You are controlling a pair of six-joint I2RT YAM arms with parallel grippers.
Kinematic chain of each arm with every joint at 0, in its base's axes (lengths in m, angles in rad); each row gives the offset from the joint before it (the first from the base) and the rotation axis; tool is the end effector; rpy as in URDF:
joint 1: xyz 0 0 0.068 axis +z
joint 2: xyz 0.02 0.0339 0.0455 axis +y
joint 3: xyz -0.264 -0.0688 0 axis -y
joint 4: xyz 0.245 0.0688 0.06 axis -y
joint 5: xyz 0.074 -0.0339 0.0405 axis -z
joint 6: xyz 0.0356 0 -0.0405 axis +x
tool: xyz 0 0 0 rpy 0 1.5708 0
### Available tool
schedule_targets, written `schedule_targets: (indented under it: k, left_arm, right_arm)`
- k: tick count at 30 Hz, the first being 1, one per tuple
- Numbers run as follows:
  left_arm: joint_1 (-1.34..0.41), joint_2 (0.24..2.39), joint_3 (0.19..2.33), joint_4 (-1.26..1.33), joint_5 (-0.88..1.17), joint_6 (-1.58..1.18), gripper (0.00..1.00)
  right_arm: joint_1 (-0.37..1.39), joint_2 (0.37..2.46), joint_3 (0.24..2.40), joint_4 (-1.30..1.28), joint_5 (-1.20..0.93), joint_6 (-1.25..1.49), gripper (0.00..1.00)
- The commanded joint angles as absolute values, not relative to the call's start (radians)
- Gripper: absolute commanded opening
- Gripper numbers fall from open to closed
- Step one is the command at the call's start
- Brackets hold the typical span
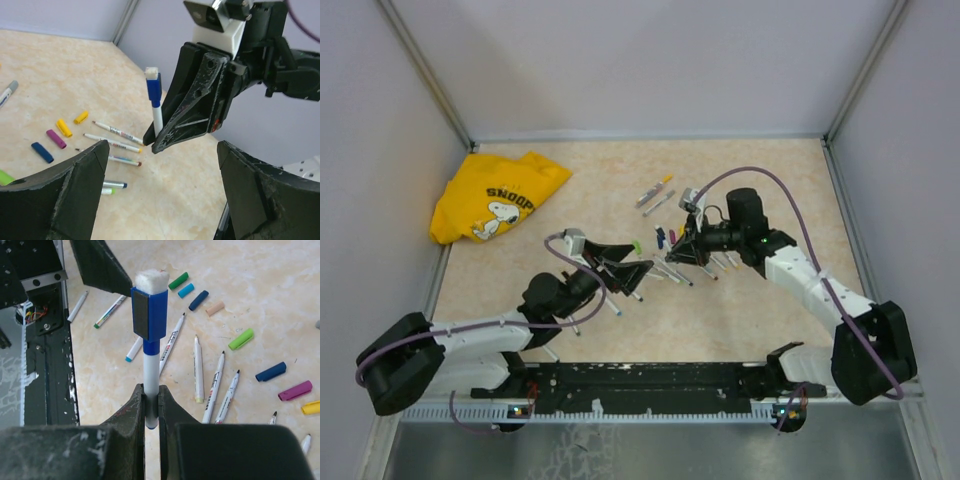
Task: Open the pen caps
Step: Open the pen cap from the pen.
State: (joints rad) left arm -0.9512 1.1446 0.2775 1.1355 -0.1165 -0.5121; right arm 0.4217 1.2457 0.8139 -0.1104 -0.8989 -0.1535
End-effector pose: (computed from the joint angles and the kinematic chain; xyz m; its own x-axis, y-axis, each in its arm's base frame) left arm 0.1315 -0.1772 0.2349 -0.2301 -0.5155 -0.8254 0.7236 0.4765 -0.4993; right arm 0.2310 0.1342 0.2660 -0.3328 -0.2536 -0.9083 -0.9282 0.2578 0.2681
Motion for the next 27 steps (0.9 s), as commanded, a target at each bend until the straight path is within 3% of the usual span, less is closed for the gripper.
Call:
schedule_targets:
  k: [1, 6, 12, 27]
  left_arm:
    - [-0.86, 1.107, 0.32, 0.973, 0.112, -0.53, 0.94]
    - [-0.757, 1.101, 0.285, 1.05, 0.244, -0.611, 0.97]
    - [-0.724, 1.093, 0.237, 1.14, 0.25, -0.659, 1.0]
    - [-0.713, 1.132, 0.283, 1.068, 0.242, -0.665, 1.0]
  right_arm:
    - [0.417, 1.249, 0.88, -0.232, -0.899, -0.302, 0.0]
    - [0.418, 1.247, 0.883, -0.245, -0.879, -0.321, 0.0]
    - [0.417, 1.255, 0.889, -0.261, -0.872, -0.332, 0.0]
    - [0.417, 1.269, 0.897, -0.28, -0.873, -0.346, 0.0]
